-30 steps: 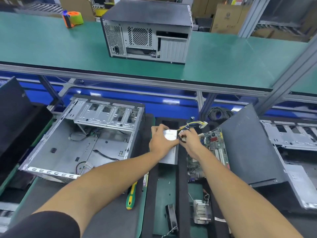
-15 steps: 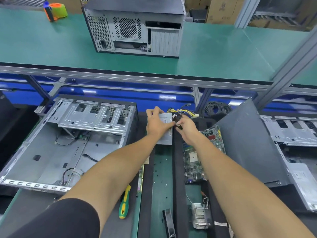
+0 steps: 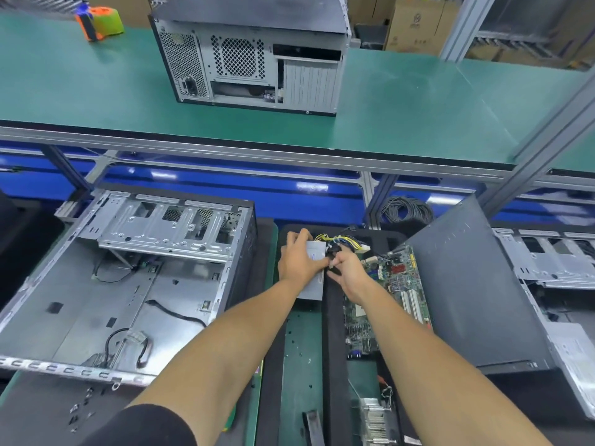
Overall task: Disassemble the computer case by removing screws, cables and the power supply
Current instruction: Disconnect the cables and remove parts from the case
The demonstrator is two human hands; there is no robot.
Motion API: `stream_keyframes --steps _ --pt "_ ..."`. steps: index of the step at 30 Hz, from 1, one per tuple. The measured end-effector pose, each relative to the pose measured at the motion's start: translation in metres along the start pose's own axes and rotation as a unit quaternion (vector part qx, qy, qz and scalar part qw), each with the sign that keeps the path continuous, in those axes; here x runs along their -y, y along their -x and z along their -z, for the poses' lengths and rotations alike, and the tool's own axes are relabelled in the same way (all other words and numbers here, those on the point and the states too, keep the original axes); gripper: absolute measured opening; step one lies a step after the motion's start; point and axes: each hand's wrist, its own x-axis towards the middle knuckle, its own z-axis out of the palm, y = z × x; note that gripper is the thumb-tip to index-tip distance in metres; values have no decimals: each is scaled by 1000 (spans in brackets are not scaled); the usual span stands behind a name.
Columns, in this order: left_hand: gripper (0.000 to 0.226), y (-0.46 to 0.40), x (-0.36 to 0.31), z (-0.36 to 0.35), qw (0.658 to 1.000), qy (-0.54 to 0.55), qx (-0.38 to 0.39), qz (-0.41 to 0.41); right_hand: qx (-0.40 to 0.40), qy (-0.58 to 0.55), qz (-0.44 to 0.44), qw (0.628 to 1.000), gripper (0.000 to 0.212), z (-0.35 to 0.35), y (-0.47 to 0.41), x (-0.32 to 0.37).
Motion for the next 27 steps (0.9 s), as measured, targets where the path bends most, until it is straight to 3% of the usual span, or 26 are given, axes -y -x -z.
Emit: stream_keyframes --steps 14,19,23,27 --pt "47 23 -11 3 993 -107 46 2 -73 30 -33 996 70 2 13 -12" --pt "57 36 -14 -5 989 -139 57 10 -105 88 -48 989 54 2 18 -17" --pt "61 53 -15 -7 986 -143 80 22 -133 137 -57 980 16 5 24 -21" --pt "63 70 -13 -9 984 -144 94 38 -132 193 -33 972 24 11 29 -34"
